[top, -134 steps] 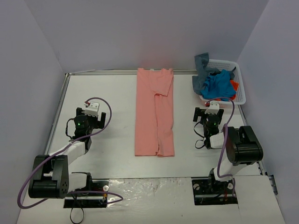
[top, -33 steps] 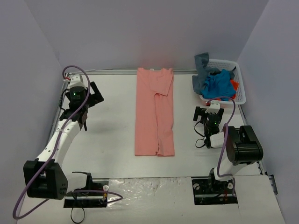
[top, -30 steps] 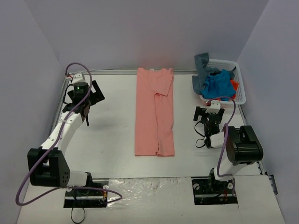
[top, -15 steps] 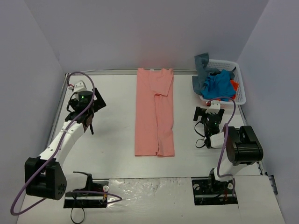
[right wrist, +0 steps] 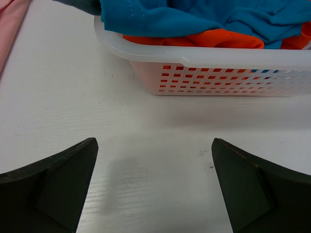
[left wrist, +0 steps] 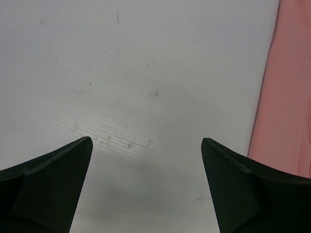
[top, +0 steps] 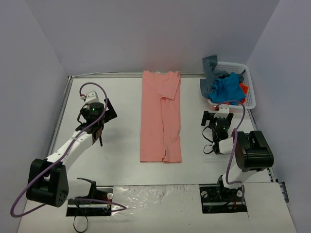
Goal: Fold and stack the t-shirts
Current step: Grab the bottom of the folded rectangular tshirt with both arms
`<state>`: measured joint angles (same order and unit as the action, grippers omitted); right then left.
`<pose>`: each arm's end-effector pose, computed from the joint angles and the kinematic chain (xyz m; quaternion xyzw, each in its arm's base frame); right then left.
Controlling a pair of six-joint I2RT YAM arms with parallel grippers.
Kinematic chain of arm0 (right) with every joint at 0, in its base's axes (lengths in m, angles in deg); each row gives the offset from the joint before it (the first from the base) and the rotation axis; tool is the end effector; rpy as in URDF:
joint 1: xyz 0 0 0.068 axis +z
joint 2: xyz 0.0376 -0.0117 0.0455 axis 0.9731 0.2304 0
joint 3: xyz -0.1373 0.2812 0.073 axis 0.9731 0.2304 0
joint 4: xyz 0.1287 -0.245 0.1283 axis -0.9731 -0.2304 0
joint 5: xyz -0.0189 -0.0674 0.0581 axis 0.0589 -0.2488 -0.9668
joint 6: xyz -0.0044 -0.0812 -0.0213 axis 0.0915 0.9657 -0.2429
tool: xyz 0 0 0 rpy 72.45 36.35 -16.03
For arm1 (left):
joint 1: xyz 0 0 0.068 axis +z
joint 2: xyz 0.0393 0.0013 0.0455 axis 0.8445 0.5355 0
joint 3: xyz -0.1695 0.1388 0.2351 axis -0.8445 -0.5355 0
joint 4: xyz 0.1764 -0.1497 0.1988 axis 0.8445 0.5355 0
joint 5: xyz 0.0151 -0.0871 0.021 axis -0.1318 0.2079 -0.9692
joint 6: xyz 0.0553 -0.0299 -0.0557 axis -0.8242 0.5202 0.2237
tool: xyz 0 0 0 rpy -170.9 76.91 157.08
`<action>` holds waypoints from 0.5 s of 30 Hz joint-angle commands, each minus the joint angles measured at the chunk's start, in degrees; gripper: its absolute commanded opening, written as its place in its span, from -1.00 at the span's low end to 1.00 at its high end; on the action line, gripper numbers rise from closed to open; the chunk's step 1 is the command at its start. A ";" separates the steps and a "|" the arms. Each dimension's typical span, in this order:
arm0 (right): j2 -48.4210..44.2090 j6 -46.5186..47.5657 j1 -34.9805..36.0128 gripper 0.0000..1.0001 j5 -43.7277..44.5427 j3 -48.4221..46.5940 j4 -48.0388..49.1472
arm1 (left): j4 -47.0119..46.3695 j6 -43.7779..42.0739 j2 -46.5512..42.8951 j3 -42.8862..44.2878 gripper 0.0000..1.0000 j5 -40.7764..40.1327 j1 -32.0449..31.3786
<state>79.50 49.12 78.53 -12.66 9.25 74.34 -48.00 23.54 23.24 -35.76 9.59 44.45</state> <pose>0.3177 0.0031 0.1628 0.0135 0.7045 -0.0316 0.7089 0.3324 -0.0582 0.2628 -0.2042 0.8150 -0.1001 0.5330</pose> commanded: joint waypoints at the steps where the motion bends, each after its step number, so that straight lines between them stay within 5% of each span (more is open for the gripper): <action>1: 0.13 -0.44 -0.27 1.00 -0.22 -1.65 7.04 | -4.25 -0.06 1.99 3.92 0.89 -0.02 0.34; 10: 0.04 -0.53 -0.35 1.00 -0.22 -1.73 7.05 | -6.80 0.90 3.41 3.58 0.89 4.63 0.60; 15: 0.13 -0.53 -0.35 1.00 -0.31 -1.73 7.04 | -6.63 1.78 1.73 1.74 0.89 0.78 0.60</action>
<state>79.52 49.12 78.53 -12.66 9.20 74.34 -52.63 24.00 27.39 -33.69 12.73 44.61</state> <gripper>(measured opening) 0.999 0.944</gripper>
